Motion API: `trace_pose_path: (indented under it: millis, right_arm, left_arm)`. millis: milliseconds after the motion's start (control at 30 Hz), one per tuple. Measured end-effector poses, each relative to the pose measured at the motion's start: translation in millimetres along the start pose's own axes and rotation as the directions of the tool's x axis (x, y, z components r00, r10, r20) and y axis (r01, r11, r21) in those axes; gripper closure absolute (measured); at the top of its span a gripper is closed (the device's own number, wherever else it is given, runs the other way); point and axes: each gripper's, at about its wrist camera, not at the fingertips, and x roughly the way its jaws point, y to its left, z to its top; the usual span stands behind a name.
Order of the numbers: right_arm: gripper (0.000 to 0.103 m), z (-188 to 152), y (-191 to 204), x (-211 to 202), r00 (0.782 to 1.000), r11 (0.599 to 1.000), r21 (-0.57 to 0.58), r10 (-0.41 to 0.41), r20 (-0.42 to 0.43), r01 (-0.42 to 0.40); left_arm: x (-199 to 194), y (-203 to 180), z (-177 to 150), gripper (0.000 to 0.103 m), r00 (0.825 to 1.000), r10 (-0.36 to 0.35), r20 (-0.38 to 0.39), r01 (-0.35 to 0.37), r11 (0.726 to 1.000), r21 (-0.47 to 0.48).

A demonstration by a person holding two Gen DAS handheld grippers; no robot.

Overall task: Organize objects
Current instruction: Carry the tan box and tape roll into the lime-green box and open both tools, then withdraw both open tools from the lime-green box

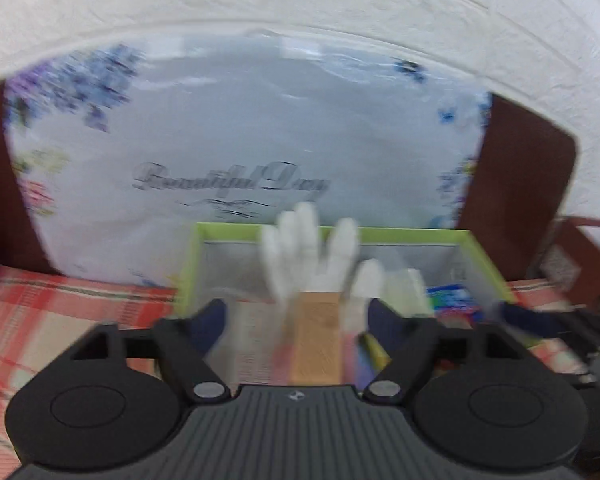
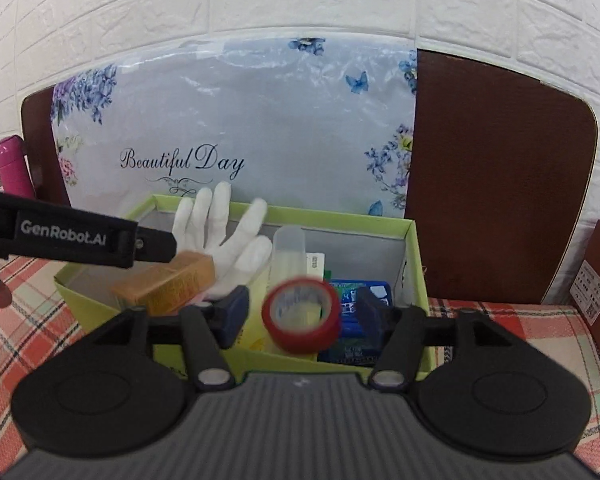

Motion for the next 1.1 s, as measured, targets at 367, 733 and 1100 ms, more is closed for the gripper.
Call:
trace_pose_path:
  millis: [367, 733, 1100]
  right_arm:
    - [0.000, -28.9, -3.9, -73.7, 0.996, 0.996, 0.086, 0.023, 0.089, -0.030]
    - [0.000, -77.0, -2.5, -155.8, 0.998, 0.994, 0.103, 0.020, 0.055, -0.026]
    - [0.000, -128.2, -4.0, -188.0, 1.000, 0.985, 0.172, -0.014, -0.026, 0.018]
  left_arm:
    - [-55.6, 16.6, -19.7, 0.019, 1.000, -0.002, -0.017, 0.001, 0.998, -0.065]
    - [-122.3, -1.4, -67.2, 0.019, 0.999, -0.011, -0.038, 0.010, 1.000, -0.017]
    - [-142.4, -1.5, -133.8, 0.019, 0.991, -0.006, -0.135, -0.004, 0.998, -0.070]
